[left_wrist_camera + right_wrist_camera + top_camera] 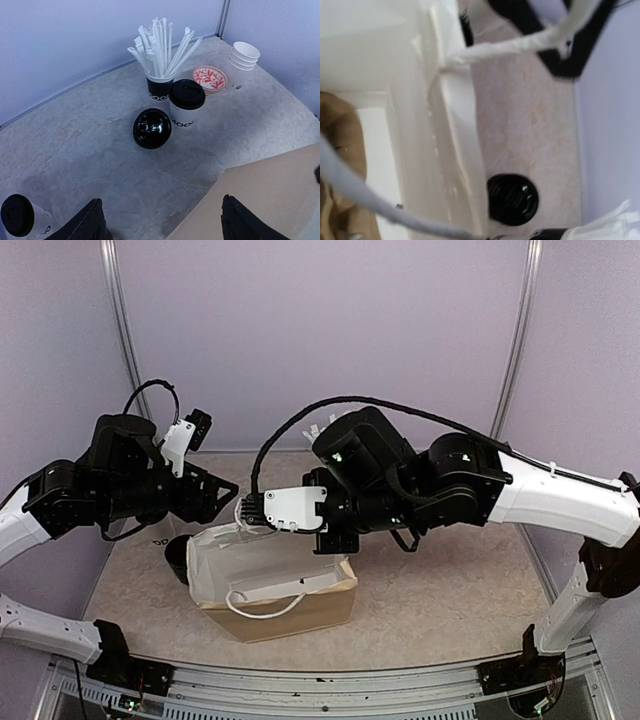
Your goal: Pack the takeout coffee
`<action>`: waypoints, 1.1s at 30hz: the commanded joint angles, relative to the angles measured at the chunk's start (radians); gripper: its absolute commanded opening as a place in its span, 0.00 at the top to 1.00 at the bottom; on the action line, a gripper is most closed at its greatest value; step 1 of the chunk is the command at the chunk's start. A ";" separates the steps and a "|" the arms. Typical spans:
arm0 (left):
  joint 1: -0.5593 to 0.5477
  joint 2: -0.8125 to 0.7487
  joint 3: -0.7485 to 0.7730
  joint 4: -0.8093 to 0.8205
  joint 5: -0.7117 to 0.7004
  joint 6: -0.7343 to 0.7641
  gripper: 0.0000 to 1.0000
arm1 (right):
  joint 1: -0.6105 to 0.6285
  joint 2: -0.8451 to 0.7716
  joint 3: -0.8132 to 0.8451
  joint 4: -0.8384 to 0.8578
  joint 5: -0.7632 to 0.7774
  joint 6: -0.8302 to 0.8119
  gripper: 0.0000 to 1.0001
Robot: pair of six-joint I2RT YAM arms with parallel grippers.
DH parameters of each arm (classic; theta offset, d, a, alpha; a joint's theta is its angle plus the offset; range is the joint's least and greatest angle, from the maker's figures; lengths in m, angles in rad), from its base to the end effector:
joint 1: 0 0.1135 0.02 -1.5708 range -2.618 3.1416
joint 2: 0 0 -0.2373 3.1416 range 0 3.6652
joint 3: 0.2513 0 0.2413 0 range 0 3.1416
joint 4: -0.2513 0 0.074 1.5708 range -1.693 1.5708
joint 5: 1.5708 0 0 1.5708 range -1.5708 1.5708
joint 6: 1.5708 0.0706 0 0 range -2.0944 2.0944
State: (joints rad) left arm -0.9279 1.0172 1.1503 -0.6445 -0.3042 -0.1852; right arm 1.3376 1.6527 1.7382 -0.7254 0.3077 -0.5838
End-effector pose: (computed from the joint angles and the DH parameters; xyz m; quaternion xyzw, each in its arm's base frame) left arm 0.1621 -0.1812 0.3367 0.2382 0.8226 -0.1528 0.4931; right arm 0.1087 0.3652 0.3454 -0.6843 0.5623 0.0359 0.4628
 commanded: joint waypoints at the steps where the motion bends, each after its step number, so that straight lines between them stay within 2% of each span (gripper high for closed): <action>1: -0.019 -0.034 0.021 0.052 0.224 0.042 0.21 | -0.112 0.001 0.022 -0.098 -0.195 0.021 1.00; 5: -0.024 -0.035 -0.028 0.127 0.298 0.085 0.16 | -0.214 0.030 0.032 -0.096 -0.330 0.031 1.00; 8: -0.027 -0.009 -0.046 0.167 0.345 0.131 0.14 | -0.257 0.051 0.042 -0.090 -0.360 0.032 1.00; 10: -0.031 0.019 -0.044 0.197 0.340 0.153 0.05 | -0.277 0.054 0.054 -0.087 -0.365 0.040 0.79; 14: -0.030 0.098 0.005 0.228 0.269 0.232 0.01 | -0.307 0.014 0.088 -0.083 -0.380 0.053 0.52; 17: -0.023 0.170 0.051 0.237 0.233 0.306 0.01 | -0.308 -0.040 0.111 -0.079 -0.386 0.062 0.43; 20: -0.005 0.235 0.100 0.243 0.230 0.349 0.03 | -0.308 -0.094 0.128 -0.089 -0.410 0.076 0.41; 27: 0.101 0.336 0.187 0.273 0.327 0.402 0.07 | -0.294 -0.158 0.022 -0.151 -0.697 0.004 0.37; 31: 0.148 0.376 0.216 0.305 0.455 0.431 0.14 | -0.222 -0.109 -0.009 -0.140 -0.659 -0.009 0.34; 33: 0.157 0.392 0.236 0.307 0.516 0.448 0.21 | -0.177 -0.074 -0.007 -0.126 -0.613 -0.013 0.32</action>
State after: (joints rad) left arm -0.7872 1.3819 1.3346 -0.3851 0.0601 0.2058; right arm 1.0885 1.4998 1.7611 -0.8276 -0.3107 -0.5755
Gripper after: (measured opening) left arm 0.842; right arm 0.668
